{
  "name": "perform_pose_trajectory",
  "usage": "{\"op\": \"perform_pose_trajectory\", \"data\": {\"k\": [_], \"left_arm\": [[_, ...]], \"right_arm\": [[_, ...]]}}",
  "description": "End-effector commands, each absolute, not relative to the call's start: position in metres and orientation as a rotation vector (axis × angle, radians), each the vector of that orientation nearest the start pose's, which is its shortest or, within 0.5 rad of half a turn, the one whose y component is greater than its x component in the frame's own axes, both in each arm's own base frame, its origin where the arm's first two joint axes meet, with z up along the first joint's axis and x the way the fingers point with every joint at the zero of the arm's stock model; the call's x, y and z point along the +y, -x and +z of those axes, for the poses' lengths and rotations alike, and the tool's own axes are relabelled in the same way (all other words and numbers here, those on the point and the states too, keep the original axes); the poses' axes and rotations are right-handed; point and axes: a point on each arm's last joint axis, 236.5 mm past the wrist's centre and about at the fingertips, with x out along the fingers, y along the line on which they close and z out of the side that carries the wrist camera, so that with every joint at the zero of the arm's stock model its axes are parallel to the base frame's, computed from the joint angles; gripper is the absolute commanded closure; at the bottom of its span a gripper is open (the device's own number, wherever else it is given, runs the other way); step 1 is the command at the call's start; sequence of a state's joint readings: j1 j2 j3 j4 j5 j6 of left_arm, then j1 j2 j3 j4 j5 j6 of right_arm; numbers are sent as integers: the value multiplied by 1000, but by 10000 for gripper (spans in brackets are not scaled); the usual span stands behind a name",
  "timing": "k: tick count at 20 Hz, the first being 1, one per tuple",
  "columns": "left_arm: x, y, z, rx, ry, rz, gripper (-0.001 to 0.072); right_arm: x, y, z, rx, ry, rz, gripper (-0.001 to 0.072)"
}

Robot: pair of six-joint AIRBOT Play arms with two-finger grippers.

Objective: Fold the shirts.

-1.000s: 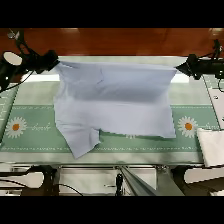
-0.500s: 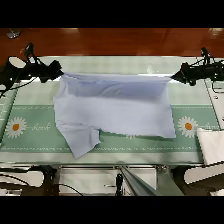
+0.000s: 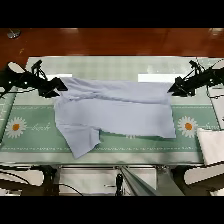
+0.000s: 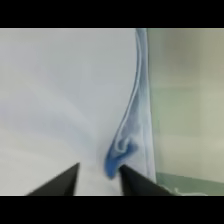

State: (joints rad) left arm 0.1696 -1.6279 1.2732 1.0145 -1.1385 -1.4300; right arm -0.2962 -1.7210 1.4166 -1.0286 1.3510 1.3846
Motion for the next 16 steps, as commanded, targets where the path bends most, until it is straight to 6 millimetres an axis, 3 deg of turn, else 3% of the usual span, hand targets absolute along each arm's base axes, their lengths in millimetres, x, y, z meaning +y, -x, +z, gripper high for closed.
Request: {"op": "perform_pose_trajectory", "data": {"k": [1, 3, 6, 8, 10, 12, 14, 16], "left_arm": [[-45, -406, -54, 1498, 590, -223, 3], [-32, -389, -36, 1553, 574, -233, 3], [15, -350, -18, 1582, 488, -117, 2], [40, -316, -18, 1575, 495, -25, 3], [51, -279, -33, 1559, 572, 56, 3], [59, -244, -57, 1505, 723, 184, 3], [30, -230, -66, 1446, 907, 107, 3], [-6, -227, -70, 1411, 1003, -35, 3]], "right_arm": [[3, -410, -50, 1522, -629, 223, 92], [-11, -397, -33, 1529, -590, 204, 92], [-57, -368, -6, 1476, -483, 57, 92], [-65, -354, -1, 1349, -539, -12, 92], [-44, -332, -7, 1256, -646, -10, 92], [1, -308, -5, 1191, -703, 129, 92], [27, -291, -3, 1150, -751, 193, 92], [35, -278, -5, 1141, -759, 203, 92]]}}
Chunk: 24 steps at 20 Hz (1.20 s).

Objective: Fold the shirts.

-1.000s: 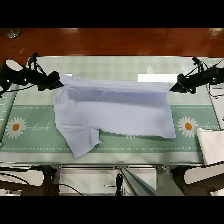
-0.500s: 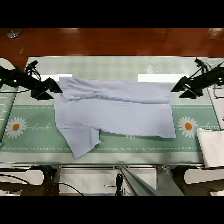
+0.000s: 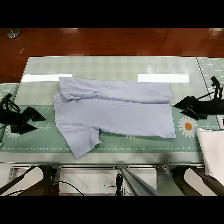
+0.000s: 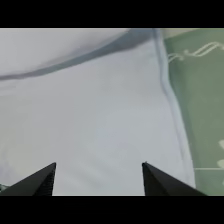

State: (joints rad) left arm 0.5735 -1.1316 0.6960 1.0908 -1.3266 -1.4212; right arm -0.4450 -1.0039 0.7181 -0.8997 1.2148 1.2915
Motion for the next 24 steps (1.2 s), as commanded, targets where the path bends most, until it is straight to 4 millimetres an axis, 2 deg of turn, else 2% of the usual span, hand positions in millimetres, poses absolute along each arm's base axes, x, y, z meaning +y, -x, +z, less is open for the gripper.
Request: {"op": "perform_pose_trajectory", "data": {"k": [1, 3, 5, 8, 10, 12, 13, 14, 15, 16, 18, 19, 23, 24], "left_arm": [[-17, -224, -74, 1407, 1018, -73, 3], [-29, -221, -86, 1402, 1031, -78, 3], [-44, -228, -87, 1366, 1033, -128, 3], [-78, -236, -86, 1333, 1034, -221, 3], [-99, -229, -93, 1377, 969, -266, 3], [-115, -221, -94, 1413, 904, -334, 3], [-116, -221, -94, 1411, 894, -342, 5], [-114, -222, -93, 1407, 901, -337, 80], [-111, -222, -92, 1406, 910, -336, 442], [-109, -223, -89, 1396, 905, -352, 677], [-108, -224, -86, 1388, 905, -367, 686], [-108, -224, -86, 1390, 904, -368, 686], [-109, -223, -85, 1391, 901, -374, 686], [-109, -223, -86, 1390, 899, -374, 685]], "right_arm": [[37, -275, -5, 1139, -753, 205, 92], [38, -273, -4, 1144, -751, 212, 92], [39, -273, -4, 1147, -751, 213, 92], [43, -269, -3, 1161, -766, 229, 92], [43, -269, -3, 1163, -772, 226, 92], [32, -271, -6, 1155, -737, 189, 92], [19, -269, -9, 1165, -722, 142, 92], [3, -263, -16, 1192, -727, 65, 92], [-14, -248, -27, 1245, -719, -15, 92], [-34, -225, -39, 1327, -693, -112, 92], [-64, -184, -57, 1459, -672, -305, 93], [-63, -176, -62, 1488, -692, -333, 92], [0, -172, -78, 1539, -815, -133, 93], [8, -168, -83, 1575, -820, -106, 93]]}}
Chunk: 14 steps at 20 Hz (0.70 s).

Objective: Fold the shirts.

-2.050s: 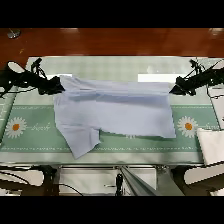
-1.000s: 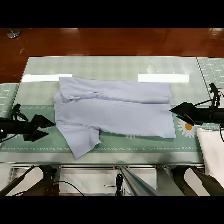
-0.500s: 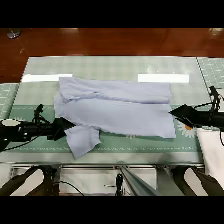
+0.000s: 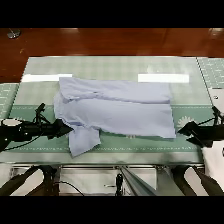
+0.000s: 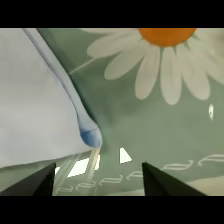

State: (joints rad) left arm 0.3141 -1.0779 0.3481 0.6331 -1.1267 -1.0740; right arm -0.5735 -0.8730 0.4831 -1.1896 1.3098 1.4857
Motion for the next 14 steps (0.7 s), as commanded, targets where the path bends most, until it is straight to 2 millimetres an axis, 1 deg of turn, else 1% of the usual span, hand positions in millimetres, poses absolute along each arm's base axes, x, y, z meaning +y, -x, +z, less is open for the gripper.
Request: {"op": "perform_pose_trajectory", "data": {"k": [1, 2, 3, 6, 7, 10, 11, 12, 13, 14], "left_arm": [[-108, -224, -86, 1385, 893, -373, 686], [-108, -225, -86, 1384, 893, -371, 686], [-108, -226, -86, 1381, 896, -370, 685], [-108, -226, -86, 1381, 896, -370, 686], [-108, -226, -86, 1381, 896, -370, 686], [-108, -226, -86, 1381, 896, -370, 686], [-108, -226, -86, 1381, 895, -371, 686], [-109, -225, -85, 1382, 897, -374, 685], [-109, -225, -84, 1384, 897, -382, 685], [-110, -227, -80, 1382, 894, -395, 685]], "right_arm": [[12, -166, -87, 1607, -812, -89, 93], [17, -168, -91, 1623, -817, -75, 93], [21, -174, -93, 1614, -831, -58, 93], [28, -211, -96, 1498, -907, -52, 93], [29, -218, -98, 1483, -916, -52, 93], [35, -233, -101, 1525, -879, -15, 94], [37, -238, -101, 1533, -865, -2, 142], [39, -242, -100, 1544, -851, 17, 369], [43, -244, -97, 1550, -817, 65, 679], [44, -247, -91, 1549, -779, 108, 690]]}}
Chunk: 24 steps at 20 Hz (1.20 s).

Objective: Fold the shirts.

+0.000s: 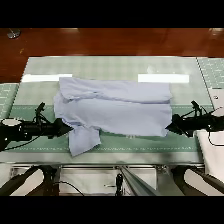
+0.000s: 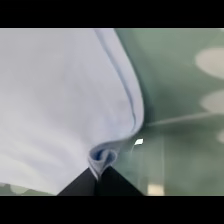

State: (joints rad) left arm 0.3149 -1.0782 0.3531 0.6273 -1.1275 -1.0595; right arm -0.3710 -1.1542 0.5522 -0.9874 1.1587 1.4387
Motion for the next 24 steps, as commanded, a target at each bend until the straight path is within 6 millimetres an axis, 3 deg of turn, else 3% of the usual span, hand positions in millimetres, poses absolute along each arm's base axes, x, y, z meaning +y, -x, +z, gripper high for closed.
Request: {"op": "perform_pose_trajectory", "data": {"k": [1, 6, 9, 11, 17, 21, 22, 23, 24], "left_arm": [[-109, -233, -73, 1369, 882, -411, 685], [-83, -318, -5, 1171, 764, -443, 686], [-75, -369, 12, 1147, 786, -420, 686], [-79, -404, 12, 1159, 793, -429, 686], [-95, -490, -16, 1214, 849, -428, 687], [-92, -516, -36, 1229, 885, -405, 687], [-93, -517, -43, 1240, 889, -402, 685], [-95, -517, -48, 1249, 902, -402, 549], [-98, -514, -46, 1263, 920, -419, 118]], "right_arm": [[41, -252, -83, 1546, -758, 117, 690], [5, -311, -31, 1379, -700, 101, 690], [-2, -341, -19, 1330, -719, 99, 690], [-4, -366, -13, 1283, -740, 122, 690], [-4, -427, -20, 1241, -848, 193, 690], [-10, -452, -34, 1215, -861, 209, 688], [-11, -462, -36, 1184, -886, 206, 618], [-10, -470, -36, 1156, -919, 204, 364], [-9, -473, -35, 1137, -914, 225, 65]]}}
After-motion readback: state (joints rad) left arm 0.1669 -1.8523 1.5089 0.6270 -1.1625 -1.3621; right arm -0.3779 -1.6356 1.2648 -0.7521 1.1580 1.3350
